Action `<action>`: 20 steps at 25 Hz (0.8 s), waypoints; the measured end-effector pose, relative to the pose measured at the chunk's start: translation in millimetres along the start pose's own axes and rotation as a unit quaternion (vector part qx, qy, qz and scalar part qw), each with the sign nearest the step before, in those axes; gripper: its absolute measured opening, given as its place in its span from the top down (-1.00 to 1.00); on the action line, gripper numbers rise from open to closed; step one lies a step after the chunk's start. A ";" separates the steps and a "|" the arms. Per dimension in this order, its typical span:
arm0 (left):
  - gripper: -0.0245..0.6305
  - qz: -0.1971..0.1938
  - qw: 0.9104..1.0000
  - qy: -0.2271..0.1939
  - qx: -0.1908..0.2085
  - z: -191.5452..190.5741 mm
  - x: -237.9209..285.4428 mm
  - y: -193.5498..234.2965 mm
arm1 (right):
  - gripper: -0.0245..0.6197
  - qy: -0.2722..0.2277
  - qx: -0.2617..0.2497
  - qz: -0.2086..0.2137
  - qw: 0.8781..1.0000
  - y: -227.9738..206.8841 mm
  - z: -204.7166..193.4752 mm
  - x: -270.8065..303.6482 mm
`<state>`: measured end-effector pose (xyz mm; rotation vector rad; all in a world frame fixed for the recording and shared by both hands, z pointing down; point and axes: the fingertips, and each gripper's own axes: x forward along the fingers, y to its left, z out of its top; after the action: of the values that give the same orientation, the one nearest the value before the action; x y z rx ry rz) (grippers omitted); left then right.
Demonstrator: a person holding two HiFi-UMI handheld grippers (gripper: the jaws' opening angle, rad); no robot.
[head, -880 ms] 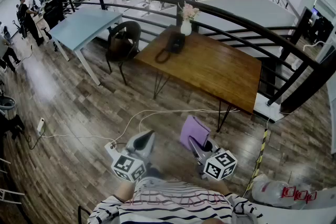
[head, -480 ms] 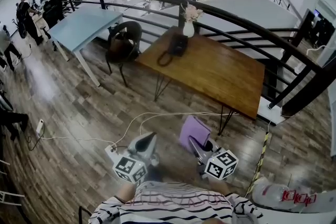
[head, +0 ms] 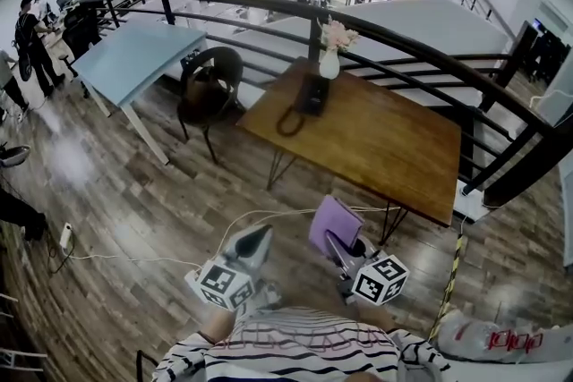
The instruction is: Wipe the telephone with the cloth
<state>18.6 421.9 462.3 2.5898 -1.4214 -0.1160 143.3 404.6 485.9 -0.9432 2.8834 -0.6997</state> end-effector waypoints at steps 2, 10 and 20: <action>0.92 -0.004 1.000 -0.001 -0.001 6.1 4.0 25.5 | 0.77 -0.002 -0.001 -0.003 1.000 -0.9 5.3 26.7; 0.92 -0.014 1.000 0.005 0.001 23.2 21.7 114.7 | 0.77 -0.013 0.006 -0.015 1.000 -11.4 21.6 115.4; 0.92 -0.023 0.999 0.018 -0.019 20.4 71.3 166.9 | 0.77 -0.015 0.035 -0.044 0.998 -63.3 37.3 158.4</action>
<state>-84.4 271.7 476.9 2.5810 -1.3341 -0.1019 55.2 254.2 496.7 -1.0689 2.7863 -0.7798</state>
